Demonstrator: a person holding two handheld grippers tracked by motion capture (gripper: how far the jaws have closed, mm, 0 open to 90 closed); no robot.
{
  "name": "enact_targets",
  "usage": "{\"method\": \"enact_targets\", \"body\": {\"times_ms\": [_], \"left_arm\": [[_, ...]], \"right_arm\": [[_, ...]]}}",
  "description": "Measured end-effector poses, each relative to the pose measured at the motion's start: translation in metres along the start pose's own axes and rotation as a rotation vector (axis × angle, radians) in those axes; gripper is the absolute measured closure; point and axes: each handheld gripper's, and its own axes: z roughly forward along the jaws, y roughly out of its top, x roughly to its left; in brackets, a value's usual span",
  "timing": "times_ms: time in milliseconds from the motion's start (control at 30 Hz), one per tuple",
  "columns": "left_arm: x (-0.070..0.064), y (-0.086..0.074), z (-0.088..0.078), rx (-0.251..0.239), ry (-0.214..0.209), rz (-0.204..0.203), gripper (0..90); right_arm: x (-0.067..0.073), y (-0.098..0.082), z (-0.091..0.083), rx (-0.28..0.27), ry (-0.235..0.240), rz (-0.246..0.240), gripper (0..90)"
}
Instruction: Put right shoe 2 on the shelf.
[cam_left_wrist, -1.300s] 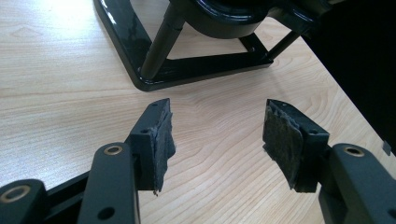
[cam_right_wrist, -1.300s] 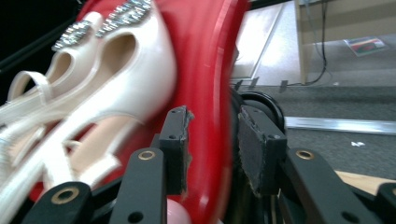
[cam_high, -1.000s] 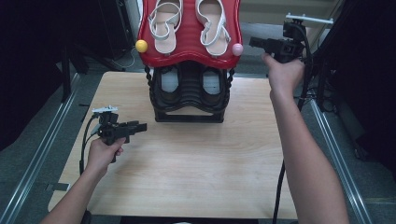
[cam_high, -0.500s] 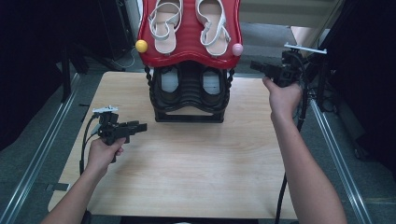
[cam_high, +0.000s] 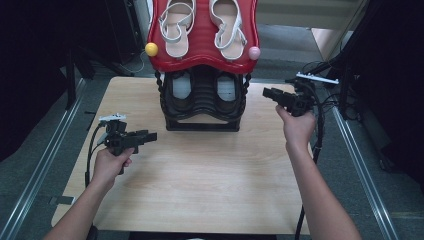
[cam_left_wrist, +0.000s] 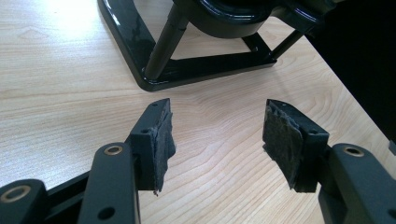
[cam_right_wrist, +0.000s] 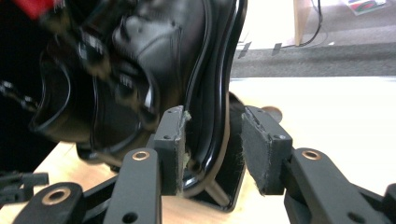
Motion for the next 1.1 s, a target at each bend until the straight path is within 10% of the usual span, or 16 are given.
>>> {"method": "enact_targets", "body": {"times_ms": [167,1100], "left_arm": [[0.001,0.0,-0.001,-0.001,0.002,-0.004,42.9],[0.0,-0.001,0.0,-0.002,0.0,0.003,42.7]], "right_arm": [[0.003,-0.023,-0.001,0.029,-0.019,-0.056,61.2],[0.0,-0.126,-0.003,0.088,0.082,0.002,58.6]]}}
